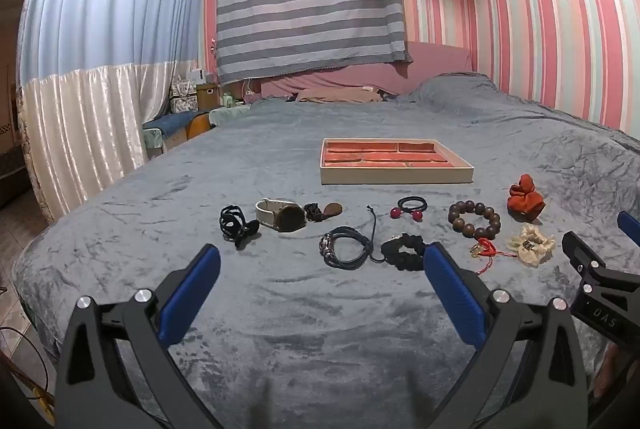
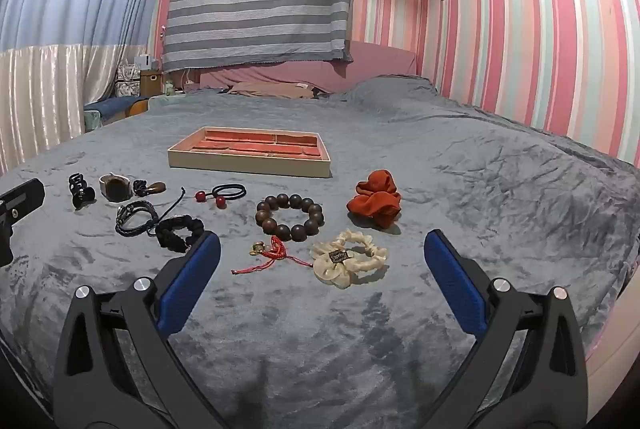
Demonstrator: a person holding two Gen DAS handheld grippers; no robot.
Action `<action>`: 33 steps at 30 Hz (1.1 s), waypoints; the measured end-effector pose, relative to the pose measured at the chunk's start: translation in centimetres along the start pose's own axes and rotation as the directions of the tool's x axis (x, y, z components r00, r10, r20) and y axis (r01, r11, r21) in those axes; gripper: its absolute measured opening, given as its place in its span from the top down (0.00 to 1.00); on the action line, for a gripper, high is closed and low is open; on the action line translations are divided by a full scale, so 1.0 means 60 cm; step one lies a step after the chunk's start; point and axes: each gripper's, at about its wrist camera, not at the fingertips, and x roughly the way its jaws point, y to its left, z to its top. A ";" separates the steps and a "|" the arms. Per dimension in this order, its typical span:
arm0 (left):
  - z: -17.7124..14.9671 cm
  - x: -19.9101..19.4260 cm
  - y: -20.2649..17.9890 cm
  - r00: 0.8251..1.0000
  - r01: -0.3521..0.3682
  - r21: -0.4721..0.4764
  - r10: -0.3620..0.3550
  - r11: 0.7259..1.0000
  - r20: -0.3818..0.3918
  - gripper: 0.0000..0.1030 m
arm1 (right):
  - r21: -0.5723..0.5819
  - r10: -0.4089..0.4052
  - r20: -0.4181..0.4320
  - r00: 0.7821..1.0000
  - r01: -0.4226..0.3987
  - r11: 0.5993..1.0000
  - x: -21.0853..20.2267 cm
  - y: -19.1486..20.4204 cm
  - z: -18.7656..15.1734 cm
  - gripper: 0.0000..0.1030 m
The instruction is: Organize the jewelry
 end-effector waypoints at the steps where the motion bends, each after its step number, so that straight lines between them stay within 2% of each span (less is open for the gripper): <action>1: 0.000 0.000 0.000 1.000 0.000 -0.001 0.000 1.000 0.001 0.03 | 0.000 0.000 0.002 1.000 0.000 1.000 0.000 0.000 0.000 0.04; 33: 0.004 -0.006 -0.005 1.000 -0.001 0.006 0.001 1.000 0.018 0.03 | 0.009 -0.002 0.013 1.000 0.002 1.000 -0.005 -0.006 0.000 0.04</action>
